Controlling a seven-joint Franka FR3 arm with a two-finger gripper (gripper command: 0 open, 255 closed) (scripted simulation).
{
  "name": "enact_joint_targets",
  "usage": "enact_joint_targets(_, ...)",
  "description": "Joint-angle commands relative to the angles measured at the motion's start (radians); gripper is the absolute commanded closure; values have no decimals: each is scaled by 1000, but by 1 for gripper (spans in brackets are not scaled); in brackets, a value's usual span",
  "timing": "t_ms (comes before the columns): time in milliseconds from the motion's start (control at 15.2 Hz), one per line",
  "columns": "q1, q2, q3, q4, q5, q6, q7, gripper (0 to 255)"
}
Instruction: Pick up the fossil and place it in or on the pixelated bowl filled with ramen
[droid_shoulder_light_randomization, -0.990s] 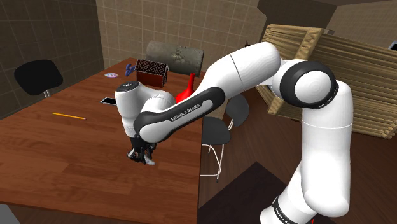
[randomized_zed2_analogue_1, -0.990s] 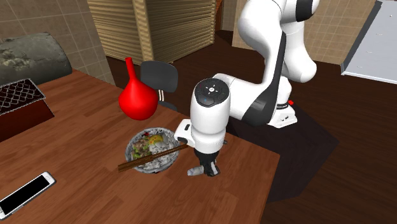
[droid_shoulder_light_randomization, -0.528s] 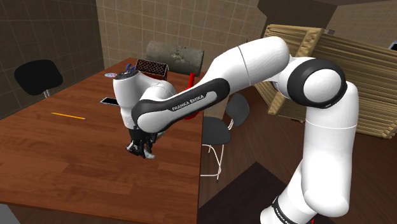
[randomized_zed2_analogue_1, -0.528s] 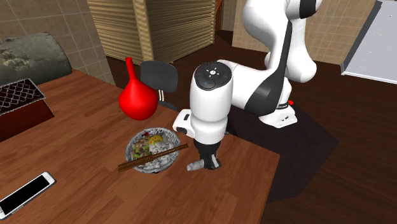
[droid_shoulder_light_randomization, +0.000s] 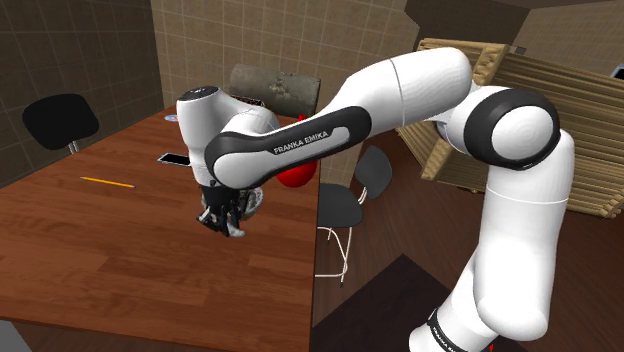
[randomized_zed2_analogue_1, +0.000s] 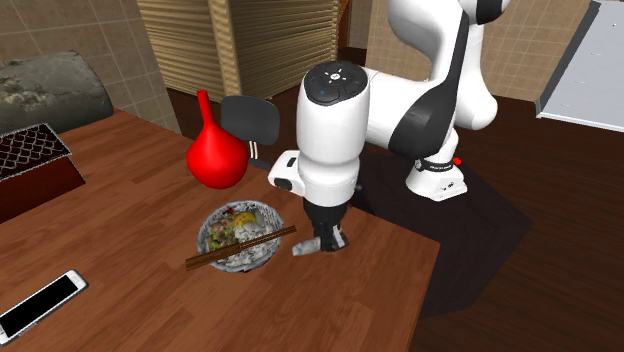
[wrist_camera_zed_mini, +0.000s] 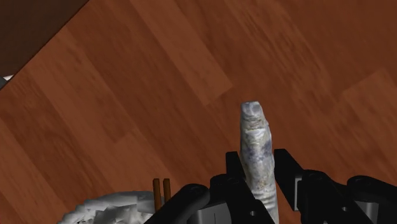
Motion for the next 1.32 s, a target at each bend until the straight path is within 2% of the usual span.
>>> enact_joint_targets(0,0,-11,3,14,7,-24,-4,255)
enact_joint_targets(858,0,-54,13,123,35,-168,-35,255)
enact_joint_targets(1254,-42,56,-34,283,-6,-209,-138,255)
